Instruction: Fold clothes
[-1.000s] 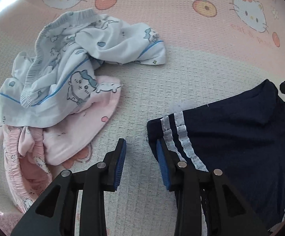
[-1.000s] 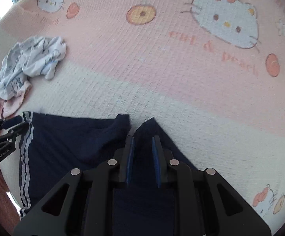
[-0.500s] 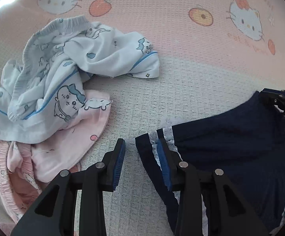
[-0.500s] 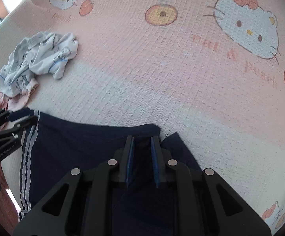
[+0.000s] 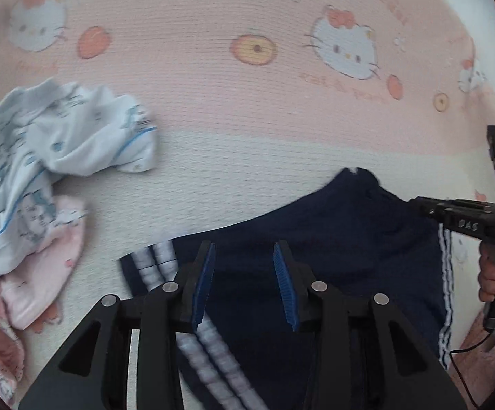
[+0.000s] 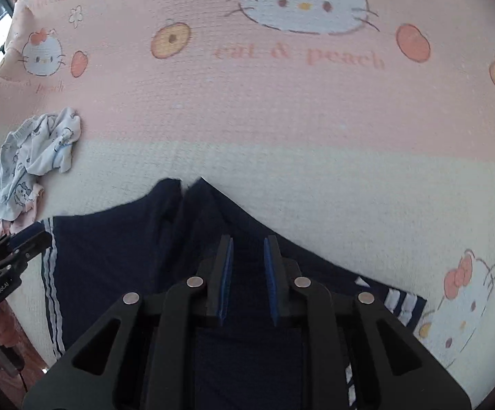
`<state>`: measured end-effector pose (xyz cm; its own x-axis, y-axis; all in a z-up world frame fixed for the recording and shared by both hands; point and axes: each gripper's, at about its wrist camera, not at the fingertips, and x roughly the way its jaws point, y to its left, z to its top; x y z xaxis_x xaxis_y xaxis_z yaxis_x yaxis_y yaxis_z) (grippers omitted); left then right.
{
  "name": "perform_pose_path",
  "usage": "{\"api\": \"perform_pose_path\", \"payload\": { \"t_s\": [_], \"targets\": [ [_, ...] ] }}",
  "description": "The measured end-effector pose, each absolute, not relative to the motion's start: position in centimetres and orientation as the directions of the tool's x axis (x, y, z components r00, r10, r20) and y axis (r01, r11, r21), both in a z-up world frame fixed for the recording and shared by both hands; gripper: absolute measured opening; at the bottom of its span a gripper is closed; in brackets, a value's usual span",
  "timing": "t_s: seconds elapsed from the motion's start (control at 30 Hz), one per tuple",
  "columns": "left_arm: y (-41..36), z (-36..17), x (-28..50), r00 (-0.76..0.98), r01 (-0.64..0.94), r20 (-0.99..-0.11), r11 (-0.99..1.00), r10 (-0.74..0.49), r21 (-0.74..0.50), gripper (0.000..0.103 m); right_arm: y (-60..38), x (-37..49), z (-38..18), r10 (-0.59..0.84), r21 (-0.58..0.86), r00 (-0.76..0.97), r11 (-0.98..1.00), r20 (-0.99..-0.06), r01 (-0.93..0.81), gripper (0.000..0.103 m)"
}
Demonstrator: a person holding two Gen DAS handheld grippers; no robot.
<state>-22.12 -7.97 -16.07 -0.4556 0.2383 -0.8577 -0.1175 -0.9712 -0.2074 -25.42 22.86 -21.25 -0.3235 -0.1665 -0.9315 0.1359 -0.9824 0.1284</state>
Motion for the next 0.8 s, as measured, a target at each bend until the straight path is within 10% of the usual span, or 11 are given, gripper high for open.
{"api": "perform_pose_path", "payload": {
  "t_s": [0.53,0.8],
  "targets": [
    [3.9,-17.6,-26.0,-0.413,-0.299,-0.875,-0.945,0.252,-0.131,0.032,29.9,-23.6,-23.1,0.028,-0.039,-0.382,-0.999,-0.924,0.021,0.018],
    [7.3,-17.7,-25.8,-0.393,-0.44,-0.881,-0.895,0.263,-0.071,0.032,28.4,-22.7,-22.3,-0.19,0.128,-0.347,-0.973,-0.919,0.193,0.018]
  ]
}}
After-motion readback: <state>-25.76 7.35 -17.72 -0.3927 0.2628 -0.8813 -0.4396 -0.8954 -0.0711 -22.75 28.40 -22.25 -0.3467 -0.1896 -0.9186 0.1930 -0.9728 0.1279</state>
